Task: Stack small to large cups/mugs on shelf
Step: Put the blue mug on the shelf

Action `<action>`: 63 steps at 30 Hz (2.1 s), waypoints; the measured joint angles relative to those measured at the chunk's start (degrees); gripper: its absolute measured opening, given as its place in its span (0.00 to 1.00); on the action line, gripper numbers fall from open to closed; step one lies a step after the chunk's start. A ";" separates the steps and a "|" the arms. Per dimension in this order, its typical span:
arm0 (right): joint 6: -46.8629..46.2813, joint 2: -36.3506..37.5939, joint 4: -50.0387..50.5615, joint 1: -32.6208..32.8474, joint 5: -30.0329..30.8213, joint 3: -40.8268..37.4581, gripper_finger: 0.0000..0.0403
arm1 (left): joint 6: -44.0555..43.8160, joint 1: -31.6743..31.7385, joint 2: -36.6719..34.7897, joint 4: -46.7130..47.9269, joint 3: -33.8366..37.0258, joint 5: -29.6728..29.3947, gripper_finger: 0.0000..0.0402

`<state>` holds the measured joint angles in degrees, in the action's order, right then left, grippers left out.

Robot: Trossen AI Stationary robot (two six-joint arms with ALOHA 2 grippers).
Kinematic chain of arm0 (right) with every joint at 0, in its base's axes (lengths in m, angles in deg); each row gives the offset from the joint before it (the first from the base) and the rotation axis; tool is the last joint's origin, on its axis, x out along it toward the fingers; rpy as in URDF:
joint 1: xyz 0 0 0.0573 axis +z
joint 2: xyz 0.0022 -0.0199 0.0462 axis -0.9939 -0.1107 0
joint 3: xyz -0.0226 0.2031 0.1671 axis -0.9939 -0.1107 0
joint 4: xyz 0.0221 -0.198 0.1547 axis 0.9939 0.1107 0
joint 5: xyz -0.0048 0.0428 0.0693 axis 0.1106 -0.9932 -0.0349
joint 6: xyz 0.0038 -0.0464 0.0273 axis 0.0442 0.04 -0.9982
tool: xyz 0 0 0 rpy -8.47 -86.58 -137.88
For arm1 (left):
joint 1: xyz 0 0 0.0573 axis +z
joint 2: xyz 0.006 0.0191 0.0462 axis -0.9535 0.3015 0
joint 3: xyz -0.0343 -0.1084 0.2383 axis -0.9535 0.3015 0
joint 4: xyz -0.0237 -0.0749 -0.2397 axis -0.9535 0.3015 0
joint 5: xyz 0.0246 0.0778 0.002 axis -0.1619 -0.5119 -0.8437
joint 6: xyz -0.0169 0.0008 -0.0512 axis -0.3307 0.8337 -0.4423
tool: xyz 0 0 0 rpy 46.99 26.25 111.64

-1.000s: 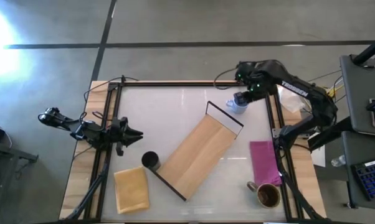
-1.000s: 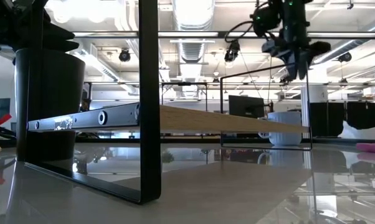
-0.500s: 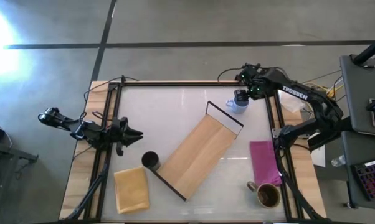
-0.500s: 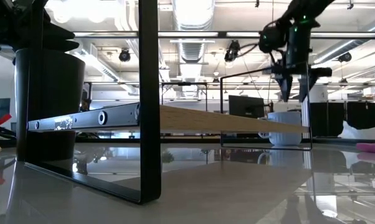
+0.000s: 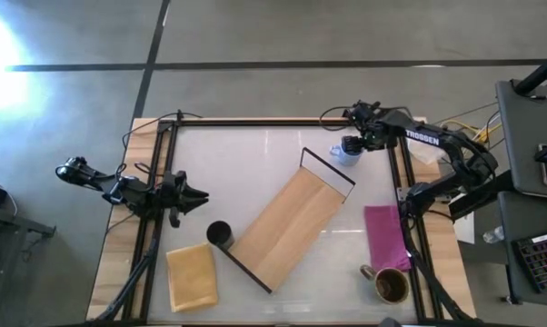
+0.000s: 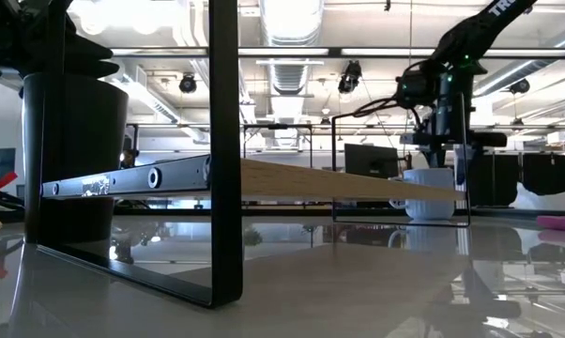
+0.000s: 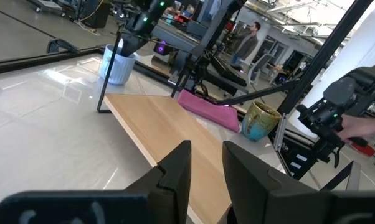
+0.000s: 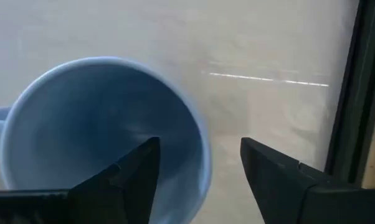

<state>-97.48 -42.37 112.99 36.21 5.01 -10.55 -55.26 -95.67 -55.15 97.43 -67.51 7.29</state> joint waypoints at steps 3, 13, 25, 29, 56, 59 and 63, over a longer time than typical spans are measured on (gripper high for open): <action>0.14 0.00 -0.38 0.00 1.95 -0.06 0.46 | 0.00 -0.01 0.00 0.02 0.00 0.00 0.19; 2.07 0.00 -3.69 -0.64 3.95 -0.09 0.05 | 0.00 0.01 -0.02 0.00 0.00 0.00 0.19; -0.29 1.93 17.64 -0.34 1.30 21.99 0.03 | 0.00 0.01 0.00 0.02 0.00 0.01 0.19; -5.07 2.89 24.85 0.82 1.52 35.86 0.03 | 0.00 0.01 0.00 0.02 0.00 0.00 0.19; -82.78 -17.00 40.92 64.34 23.83 63.39 0.03 | 0.00 -0.01 -0.04 0.05 0.00 -0.02 0.19; -84.30 -19.05 40.94 65.33 21.00 63.49 0.03 | 0.00 0.00 -0.02 0.02 0.00 -0.03 0.19; -86.50 -19.84 40.93 65.55 15.43 62.42 0.03 | 0.00 -0.01 0.00 0.03 0.00 0.00 0.19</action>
<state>-183.98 -62.21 153.93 101.76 20.44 51.88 -55.26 -95.67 -55.15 97.45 -67.51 7.29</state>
